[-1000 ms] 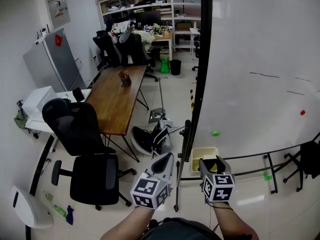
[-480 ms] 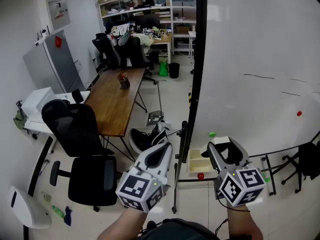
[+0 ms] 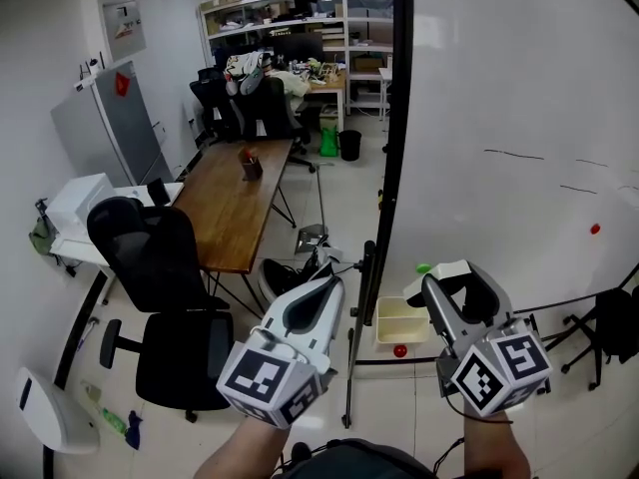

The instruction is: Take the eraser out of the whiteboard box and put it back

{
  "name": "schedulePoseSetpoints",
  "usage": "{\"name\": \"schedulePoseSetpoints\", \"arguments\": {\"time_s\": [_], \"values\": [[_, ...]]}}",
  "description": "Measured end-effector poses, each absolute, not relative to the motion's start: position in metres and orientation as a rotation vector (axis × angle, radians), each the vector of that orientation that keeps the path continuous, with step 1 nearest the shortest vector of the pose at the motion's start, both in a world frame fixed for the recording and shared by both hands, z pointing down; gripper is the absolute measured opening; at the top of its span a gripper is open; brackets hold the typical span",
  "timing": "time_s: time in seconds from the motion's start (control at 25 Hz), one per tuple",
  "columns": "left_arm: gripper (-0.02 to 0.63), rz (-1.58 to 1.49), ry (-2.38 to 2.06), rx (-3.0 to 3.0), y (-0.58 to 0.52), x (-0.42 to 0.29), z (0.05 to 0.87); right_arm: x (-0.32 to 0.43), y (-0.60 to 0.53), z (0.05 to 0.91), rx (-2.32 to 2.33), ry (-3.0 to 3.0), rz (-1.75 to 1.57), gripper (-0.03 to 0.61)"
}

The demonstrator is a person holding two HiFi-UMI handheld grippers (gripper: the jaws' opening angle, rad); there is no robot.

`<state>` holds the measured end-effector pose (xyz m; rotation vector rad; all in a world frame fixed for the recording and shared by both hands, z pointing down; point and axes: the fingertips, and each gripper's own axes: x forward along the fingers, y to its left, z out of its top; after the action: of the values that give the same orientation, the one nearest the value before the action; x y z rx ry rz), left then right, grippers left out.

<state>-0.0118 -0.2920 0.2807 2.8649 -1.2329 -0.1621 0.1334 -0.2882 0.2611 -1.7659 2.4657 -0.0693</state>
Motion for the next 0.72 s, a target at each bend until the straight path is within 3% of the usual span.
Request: {"name": "schedulePoseSetpoints", "arguments": {"time_s": [0.72], "values": [[0.023, -0.122, -1.215, 2.927, -0.281, -0.002, 0.276, 0.131, -0.283, 0.256, -1.752, 2.482, -0.061, 0.287]]}}
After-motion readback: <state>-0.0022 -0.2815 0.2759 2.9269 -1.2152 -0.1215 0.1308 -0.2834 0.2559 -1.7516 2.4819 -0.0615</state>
